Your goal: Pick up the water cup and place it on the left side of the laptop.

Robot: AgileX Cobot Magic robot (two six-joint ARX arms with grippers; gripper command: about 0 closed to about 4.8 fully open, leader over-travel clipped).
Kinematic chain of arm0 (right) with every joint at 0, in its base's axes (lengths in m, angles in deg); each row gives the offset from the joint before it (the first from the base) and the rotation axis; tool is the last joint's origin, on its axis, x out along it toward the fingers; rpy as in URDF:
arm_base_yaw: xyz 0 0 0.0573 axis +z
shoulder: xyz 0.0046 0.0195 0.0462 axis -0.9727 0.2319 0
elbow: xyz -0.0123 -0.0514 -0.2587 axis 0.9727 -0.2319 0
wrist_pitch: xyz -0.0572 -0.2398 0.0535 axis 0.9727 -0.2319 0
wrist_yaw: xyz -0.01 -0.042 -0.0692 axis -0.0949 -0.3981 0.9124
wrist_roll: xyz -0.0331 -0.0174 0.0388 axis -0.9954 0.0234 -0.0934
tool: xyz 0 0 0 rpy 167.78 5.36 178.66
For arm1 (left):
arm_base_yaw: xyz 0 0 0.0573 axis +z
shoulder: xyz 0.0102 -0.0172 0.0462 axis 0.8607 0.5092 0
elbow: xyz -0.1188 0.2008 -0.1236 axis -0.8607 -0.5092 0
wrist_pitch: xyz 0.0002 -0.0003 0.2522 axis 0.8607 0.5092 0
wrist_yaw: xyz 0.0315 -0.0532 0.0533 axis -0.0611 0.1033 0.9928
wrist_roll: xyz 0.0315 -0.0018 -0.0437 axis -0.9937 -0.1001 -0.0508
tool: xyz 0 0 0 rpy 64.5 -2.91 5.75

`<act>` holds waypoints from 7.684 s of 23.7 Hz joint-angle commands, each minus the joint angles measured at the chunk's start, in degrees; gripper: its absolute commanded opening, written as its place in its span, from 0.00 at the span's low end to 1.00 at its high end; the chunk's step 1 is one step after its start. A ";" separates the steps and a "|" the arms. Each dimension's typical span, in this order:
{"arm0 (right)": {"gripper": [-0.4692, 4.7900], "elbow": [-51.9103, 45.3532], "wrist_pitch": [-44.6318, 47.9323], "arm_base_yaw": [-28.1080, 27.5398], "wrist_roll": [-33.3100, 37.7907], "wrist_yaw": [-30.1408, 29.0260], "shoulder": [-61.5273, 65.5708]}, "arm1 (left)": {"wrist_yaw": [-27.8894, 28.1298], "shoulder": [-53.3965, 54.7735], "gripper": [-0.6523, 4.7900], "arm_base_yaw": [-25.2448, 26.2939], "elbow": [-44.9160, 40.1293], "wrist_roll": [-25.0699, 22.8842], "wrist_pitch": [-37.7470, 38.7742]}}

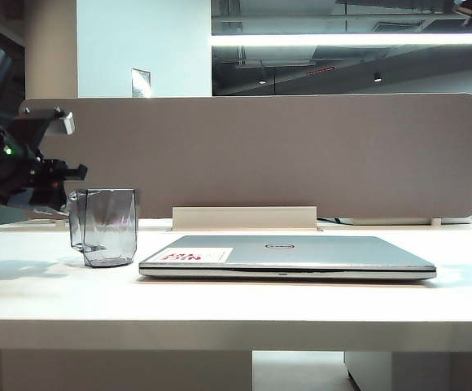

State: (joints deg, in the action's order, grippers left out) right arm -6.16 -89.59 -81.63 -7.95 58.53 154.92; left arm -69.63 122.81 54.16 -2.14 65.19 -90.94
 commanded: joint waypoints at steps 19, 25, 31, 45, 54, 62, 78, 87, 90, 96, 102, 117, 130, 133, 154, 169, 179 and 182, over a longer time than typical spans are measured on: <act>0.09 -0.85 -10.12 4.83 -9.49 -27.23 -2.78 | -5.79 -23.50 0.11 -0.17 -11.13 4.04 11.69; 0.09 -6.64 -10.01 5.73 -9.44 -26.60 -10.91 | -5.99 -24.17 0.11 -2.62 -14.45 5.44 11.69; 0.09 -17.49 0.76 5.79 -1.68 -25.86 -25.16 | -5.64 -24.98 0.11 -5.07 -18.97 6.25 10.40; 0.09 -40.85 19.50 5.79 11.69 -14.49 -45.70 | -5.03 -34.40 0.11 -5.44 -24.90 9.35 10.58; 0.09 -52.61 28.37 5.75 11.82 -4.33 -55.80 | -4.39 -35.23 0.11 -5.44 -24.90 10.43 10.99; 0.09 -60.87 36.85 5.73 11.47 3.17 -63.08 | -3.91 -35.23 0.11 -5.44 -24.87 10.27 11.37; 0.09 -67.14 38.32 5.68 8.04 8.33 -69.35 | -2.43 -35.23 0.11 -5.44 -24.90 9.90 11.37; 0.09 -69.33 39.95 5.60 6.78 11.47 -69.35 | -1.86 -35.23 0.11 -5.44 -24.90 9.90 11.37; 0.09 -69.33 39.65 5.57 6.34 12.26 -69.35 | -1.79 -35.23 0.11 -5.44 -24.90 9.88 11.37; 0.09 -69.33 35.01 5.62 6.25 11.89 -69.35 | -2.27 -35.23 0.11 -5.44 -24.87 9.90 11.19; 0.09 -69.33 33.05 5.62 6.19 12.17 -69.35 | -3.69 -35.23 0.11 -5.44 -24.87 13.44 11.30; 0.09 -69.33 33.03 5.62 6.19 12.17 -69.35 | 3.93 -35.17 0.11 -5.40 -24.87 14.16 9.44; 0.09 -69.33 33.07 5.62 6.19 12.17 -69.35 | 11.61 -54.34 0.11 1.60 -32.83 4.07 9.14; 0.09 -69.33 33.09 5.62 6.19 12.17 -69.35 | 8.22 -63.12 0.11 5.29 -36.87 4.04 9.11; 0.09 -69.33 33.09 5.64 6.19 12.17 -69.35 | 3.72 -93.83 0.11 8.55 -45.66 2.54 23.41; 0.09 -69.33 33.20 5.64 6.19 12.17 -69.33 | 2.91 -94.66 0.11 8.46 -45.66 2.99 27.21; 0.09 -69.33 33.20 5.64 6.19 12.17 -69.35 | 2.91 -94.66 0.11 8.46 -45.66 2.99 27.19; 0.09 -69.33 33.33 5.60 2.67 12.26 -69.35 | 2.91 -94.66 0.11 8.46 -45.66 2.99 27.19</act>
State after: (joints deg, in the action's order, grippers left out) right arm -75.15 -57.18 -76.03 -2.90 70.42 85.53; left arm -66.48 28.11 62.57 -47.97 67.97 -63.43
